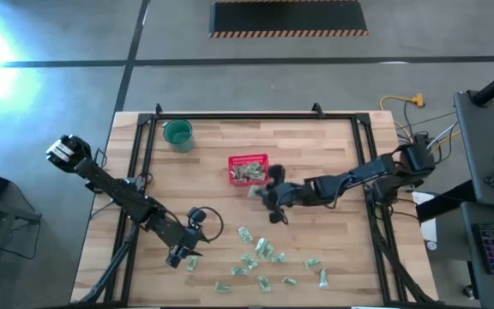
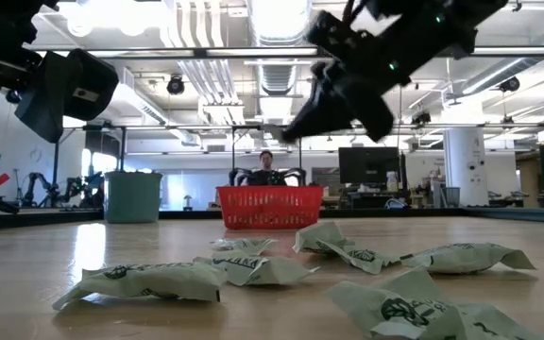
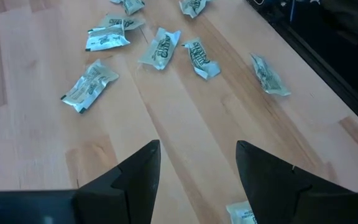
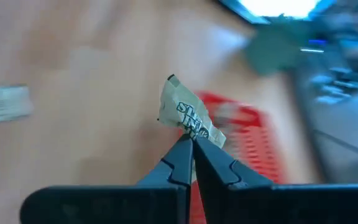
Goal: Pick and place items into bin
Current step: Put the stevia packet into the red bin
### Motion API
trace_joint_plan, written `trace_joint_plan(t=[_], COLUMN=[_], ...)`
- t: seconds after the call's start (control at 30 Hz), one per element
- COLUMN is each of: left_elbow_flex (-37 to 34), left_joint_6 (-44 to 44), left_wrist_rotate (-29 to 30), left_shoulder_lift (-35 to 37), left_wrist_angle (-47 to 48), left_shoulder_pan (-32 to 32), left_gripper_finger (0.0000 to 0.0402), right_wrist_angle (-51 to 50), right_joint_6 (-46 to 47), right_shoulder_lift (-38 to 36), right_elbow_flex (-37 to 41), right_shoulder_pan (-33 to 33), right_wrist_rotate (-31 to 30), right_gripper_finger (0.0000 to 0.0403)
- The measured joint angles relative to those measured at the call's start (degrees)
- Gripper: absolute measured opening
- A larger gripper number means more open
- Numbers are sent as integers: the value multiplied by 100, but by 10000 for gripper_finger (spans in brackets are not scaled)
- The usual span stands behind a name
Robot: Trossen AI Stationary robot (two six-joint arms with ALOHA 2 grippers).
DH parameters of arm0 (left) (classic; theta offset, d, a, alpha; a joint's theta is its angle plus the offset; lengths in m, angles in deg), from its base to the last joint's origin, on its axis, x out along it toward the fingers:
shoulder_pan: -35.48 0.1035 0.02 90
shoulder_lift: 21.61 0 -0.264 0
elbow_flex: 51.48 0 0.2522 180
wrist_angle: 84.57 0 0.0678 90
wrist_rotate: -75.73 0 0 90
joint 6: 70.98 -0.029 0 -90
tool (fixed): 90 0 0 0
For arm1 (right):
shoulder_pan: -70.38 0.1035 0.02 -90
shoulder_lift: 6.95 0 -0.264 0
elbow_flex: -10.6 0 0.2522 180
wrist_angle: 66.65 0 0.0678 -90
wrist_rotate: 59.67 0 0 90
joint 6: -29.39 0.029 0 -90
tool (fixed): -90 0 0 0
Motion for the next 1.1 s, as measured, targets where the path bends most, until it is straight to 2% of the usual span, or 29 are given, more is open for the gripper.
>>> trace_joint_plan(t=[0.1,0.3,0.53,0.7,0.83,1.1], left_elbow_flex=[0,-2,-4,-4,-4,-9], left_joint_6=[0,-1,-50,-50,-50,-48], left_wrist_rotate=[9,40,103,103,103,103], left_shoulder_lift=[0,0,0,0,0,0], left_wrist_angle=[0,-1,-4,-4,-4,-4], left_shoulder_pan=[11,13,13,13,13,13], left_gripper_finger=[193,193,193,193,193,193], right_wrist_angle=[67,395,373,317,268,205], right_joint_6=[-45,91,969,1288,1273,1247], right_shoulder_lift=[-139,-36,325,382,382,335], right_elbow_flex=[-2,-2,0,0,0,0], right_shoulder_pan=[-212,-947,-1727,-1849,-1796,-1796], right_wrist_rotate=[-491,-399,601,617,635,632], right_gripper_finger=[9,9,9,12,36,111])
